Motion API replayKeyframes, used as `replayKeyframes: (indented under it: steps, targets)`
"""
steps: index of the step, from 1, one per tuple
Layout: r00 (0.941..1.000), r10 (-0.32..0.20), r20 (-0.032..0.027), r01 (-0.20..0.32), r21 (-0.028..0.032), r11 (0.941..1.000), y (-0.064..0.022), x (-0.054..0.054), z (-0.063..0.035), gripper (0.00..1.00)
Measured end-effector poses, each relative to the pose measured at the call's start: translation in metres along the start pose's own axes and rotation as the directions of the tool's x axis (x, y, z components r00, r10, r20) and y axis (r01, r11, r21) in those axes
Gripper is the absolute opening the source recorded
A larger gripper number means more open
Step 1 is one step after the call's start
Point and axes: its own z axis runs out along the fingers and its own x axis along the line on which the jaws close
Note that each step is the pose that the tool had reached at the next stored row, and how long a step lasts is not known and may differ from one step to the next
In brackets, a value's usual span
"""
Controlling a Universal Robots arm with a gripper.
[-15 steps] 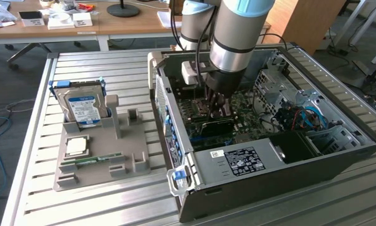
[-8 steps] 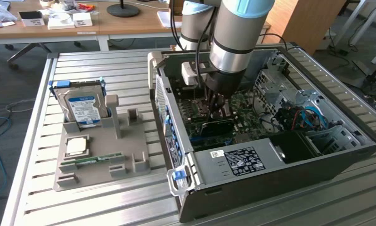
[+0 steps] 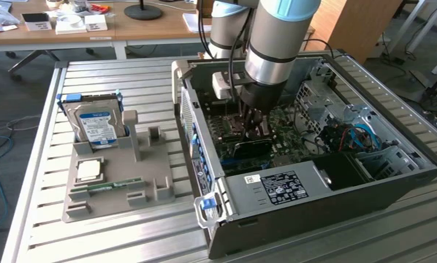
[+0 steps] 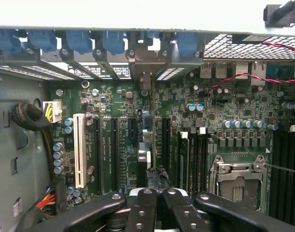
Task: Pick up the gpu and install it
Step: 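Press down on the gpu until it lock into place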
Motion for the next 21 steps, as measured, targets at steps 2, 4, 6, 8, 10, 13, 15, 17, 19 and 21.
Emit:
replayKeyframes:
  steps: [2,4,6,8,10,13,15,17,19,21]
  targets:
    - [1.0000,0.000,0.0003,0.000,0.0001,1.0000,0.0000,0.0000,0.0009,0.11]
    - [1.0000,0.000,-0.0001,0.000,-0.0001,1.0000,0.0000,0.0001,0.0011,0.11]
    - [1.0000,0.000,0.0000,0.000,-0.0001,1.0000,0.0000,0.0001,0.0011,0.11]
    - [1.0000,0.000,0.0004,0.000,0.0002,1.0000,0.0000,0.0000,0.0017,0.11]
    - [1.0000,0.000,0.0002,0.000,0.0001,1.0000,0.0000,0.0001,0.0025,0.11]
    - [1.0000,0.000,0.0000,0.000,0.0000,1.0000,0.0000,0.0002,0.0024,0.11]
    - [1.0000,0.000,0.0008,0.000,0.0002,1.0000,0.0002,0.0002,0.0033,0.11]
    - [1.0000,0.000,0.0005,0.000,0.0000,1.0000,0.0004,0.0002,0.0036,0.11]
    - [1.0000,0.000,0.0005,0.000,-0.0001,1.0000,0.0005,0.0002,0.0036,0.11]
    - [1.0000,0.000,0.0005,0.000,0.0000,1.0000,0.0005,0.0002,0.0038,0.11]
